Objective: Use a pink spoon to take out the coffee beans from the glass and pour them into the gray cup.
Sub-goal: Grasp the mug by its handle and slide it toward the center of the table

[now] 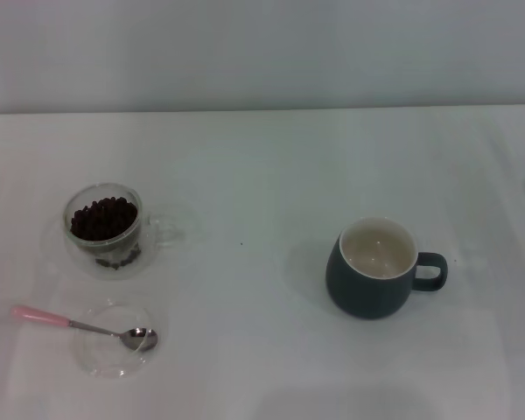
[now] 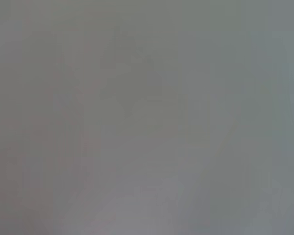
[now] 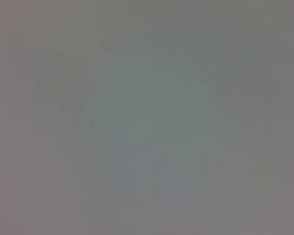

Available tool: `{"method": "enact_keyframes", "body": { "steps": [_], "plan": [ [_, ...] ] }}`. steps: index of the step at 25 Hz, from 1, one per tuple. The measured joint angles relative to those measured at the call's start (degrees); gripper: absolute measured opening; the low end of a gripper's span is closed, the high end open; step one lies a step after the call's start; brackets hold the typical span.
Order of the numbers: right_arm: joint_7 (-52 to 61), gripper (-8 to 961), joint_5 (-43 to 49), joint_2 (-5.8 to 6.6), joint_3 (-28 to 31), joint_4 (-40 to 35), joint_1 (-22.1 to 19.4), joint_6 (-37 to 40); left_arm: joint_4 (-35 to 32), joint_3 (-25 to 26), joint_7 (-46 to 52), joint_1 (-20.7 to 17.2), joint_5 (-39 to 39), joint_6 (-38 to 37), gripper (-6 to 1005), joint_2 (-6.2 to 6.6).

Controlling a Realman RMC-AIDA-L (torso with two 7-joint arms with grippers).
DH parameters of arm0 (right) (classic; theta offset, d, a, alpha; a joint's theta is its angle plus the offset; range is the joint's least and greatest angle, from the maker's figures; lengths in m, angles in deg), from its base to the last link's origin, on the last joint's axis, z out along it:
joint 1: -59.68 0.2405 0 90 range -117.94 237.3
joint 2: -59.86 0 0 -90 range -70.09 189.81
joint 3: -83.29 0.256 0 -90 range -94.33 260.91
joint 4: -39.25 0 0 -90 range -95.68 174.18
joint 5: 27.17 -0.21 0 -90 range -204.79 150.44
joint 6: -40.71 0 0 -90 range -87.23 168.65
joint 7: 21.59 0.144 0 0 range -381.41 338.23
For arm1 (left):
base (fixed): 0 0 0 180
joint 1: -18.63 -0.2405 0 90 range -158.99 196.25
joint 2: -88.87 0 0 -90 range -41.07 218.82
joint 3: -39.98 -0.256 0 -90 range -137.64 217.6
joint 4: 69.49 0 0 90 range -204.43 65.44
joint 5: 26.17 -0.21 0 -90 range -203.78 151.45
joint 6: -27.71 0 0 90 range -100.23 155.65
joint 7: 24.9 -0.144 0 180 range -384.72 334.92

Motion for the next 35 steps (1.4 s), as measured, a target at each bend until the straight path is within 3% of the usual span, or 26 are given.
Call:
{"method": "enact_keyframes", "body": {
  "steps": [18, 23, 31, 35],
  "plan": [
    [0.0, 781, 0.4, 0.11, -0.5, -1.2, -1.1, -0.1, 0.5, -0.2, -0.1, 0.1, 0.3, 0.7, 861, -0.05],
    [0.4, 781, 0.6, 0.33, -4.2, 0.5, -5.8, 8.0, 0.6, 0.1, 0.0, 0.3, 1.2, -0.4, 861, -0.16],
    [-0.2, 780, 0.6, 0.73, -19.7, 5.8, -14.2, 21.2, 1.7, -0.2, -0.7, 1.7, 4.2, -4.3, 861, -0.23],
    [-4.0, 780, 0.5, 0.75, -22.2, 10.0, -17.6, 25.5, 1.9, -0.5, -3.0, 3.6, 2.6, -5.1, 861, -0.14]
  ]
}}
